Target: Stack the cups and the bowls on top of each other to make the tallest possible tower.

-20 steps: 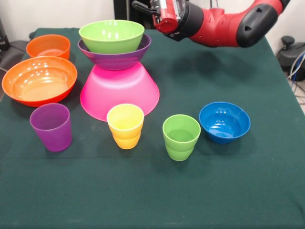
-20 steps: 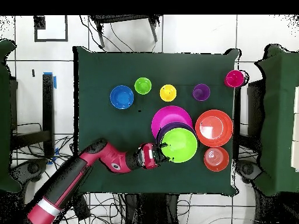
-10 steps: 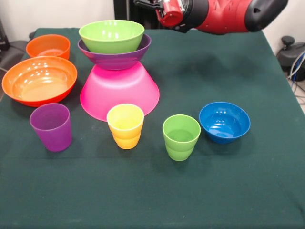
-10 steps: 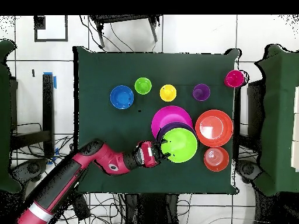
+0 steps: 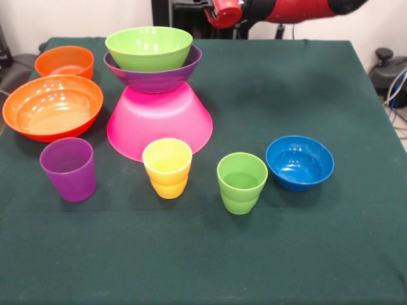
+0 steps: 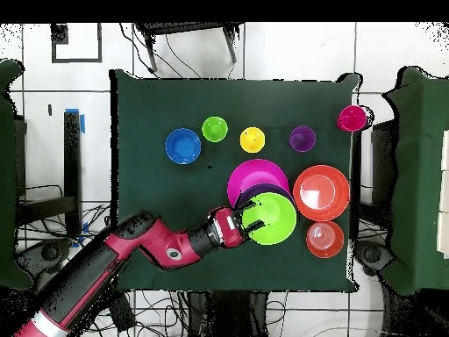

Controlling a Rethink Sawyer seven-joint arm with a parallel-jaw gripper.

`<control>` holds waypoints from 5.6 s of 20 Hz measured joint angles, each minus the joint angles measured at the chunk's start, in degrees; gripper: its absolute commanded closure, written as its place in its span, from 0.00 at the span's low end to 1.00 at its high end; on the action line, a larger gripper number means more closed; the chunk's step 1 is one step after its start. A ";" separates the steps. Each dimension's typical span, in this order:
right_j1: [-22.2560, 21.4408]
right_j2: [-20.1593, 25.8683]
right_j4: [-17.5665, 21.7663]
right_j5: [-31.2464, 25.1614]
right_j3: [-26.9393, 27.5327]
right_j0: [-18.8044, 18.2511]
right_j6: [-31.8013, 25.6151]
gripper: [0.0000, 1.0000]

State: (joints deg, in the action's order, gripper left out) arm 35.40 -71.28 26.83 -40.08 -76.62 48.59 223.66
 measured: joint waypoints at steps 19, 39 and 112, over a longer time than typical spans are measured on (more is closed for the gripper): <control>-1.15 -3.16 -20.44 42.70 -9.63 -2.96 0.00 0.00; -7.97 -3.12 -23.57 48.43 -17.03 -3.83 0.00 0.00; -19.84 4.93 -18.61 76.23 -24.17 -12.46 0.00 0.00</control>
State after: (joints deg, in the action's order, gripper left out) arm 15.56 -66.35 8.22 36.15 -100.79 36.14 223.66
